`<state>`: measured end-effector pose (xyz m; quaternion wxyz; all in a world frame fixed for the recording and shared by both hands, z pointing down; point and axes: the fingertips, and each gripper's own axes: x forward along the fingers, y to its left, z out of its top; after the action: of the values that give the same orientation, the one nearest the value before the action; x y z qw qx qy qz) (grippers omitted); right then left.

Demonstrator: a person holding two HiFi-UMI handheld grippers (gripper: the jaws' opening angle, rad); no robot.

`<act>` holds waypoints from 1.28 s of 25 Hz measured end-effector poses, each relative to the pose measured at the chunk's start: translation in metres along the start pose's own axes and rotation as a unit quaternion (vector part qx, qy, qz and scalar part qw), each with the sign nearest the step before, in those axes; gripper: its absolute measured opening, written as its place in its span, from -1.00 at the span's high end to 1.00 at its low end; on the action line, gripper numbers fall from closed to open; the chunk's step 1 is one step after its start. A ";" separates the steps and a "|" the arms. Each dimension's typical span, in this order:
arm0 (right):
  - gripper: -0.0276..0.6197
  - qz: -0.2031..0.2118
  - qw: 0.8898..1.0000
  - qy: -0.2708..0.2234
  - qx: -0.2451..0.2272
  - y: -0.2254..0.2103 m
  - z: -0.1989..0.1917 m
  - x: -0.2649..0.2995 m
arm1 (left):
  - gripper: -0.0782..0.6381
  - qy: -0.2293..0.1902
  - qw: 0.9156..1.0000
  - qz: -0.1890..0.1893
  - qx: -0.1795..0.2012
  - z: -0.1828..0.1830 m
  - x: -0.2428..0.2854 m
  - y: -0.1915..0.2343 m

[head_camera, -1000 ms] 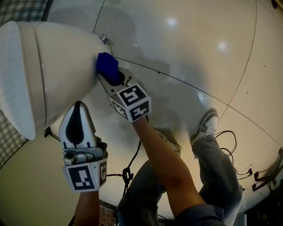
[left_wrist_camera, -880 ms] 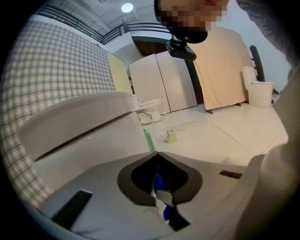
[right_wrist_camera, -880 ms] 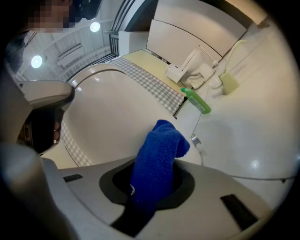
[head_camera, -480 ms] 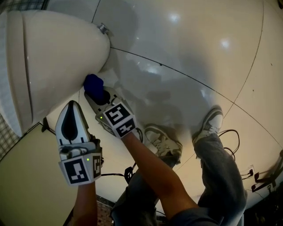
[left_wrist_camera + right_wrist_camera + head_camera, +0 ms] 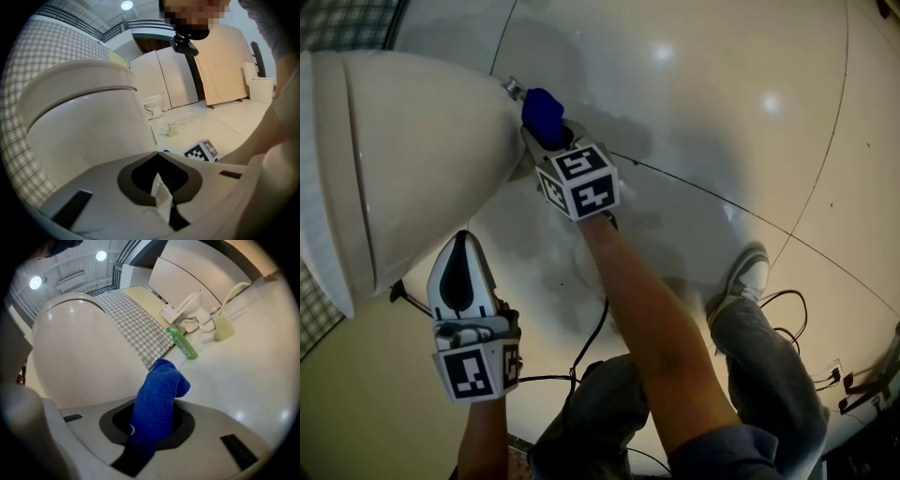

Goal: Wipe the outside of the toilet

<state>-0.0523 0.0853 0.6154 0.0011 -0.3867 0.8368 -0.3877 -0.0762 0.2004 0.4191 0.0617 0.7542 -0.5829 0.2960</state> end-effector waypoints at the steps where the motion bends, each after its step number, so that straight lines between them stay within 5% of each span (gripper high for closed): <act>1: 0.68 0.004 1.000 0.003 -0.008 -0.004 0.000 0.011 | 0.73 -0.003 1.000 -0.001 0.004 -0.001 0.004 0.001; 4: 0.68 0.017 0.999 0.013 -0.028 -0.007 -0.007 0.036 | 0.73 -0.013 1.000 -0.004 0.011 -0.008 0.016 0.001; 9: 0.69 0.013 1.000 0.014 0.018 -0.005 -0.042 0.027 | 0.73 -0.008 1.000 -0.017 -0.003 -0.017 0.030 -0.010; 17: 0.69 0.054 0.993 0.076 0.079 0.060 -0.147 -0.007 | 0.73 0.021 1.000 -0.012 -0.011 -0.046 0.028 -0.019; 21: 0.69 0.082 0.989 0.087 0.087 0.090 -0.165 -0.007 | 0.73 0.027 1.000 -0.004 0.000 -0.055 0.026 -0.016; 27: 0.69 0.090 0.990 0.088 0.071 0.116 -0.133 -0.025 | 0.73 0.031 0.999 0.026 -0.019 -0.045 0.006 0.004; 32: 0.69 0.051 0.996 0.027 0.064 0.091 -0.001 -0.038 | 0.73 0.003 1.000 -0.016 0.011 0.046 0.048 -0.002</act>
<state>-0.0851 0.1472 0.5454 0.0229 -0.3319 0.8285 -0.4504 -0.0498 0.1399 0.4068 0.0605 0.7633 -0.5671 0.3037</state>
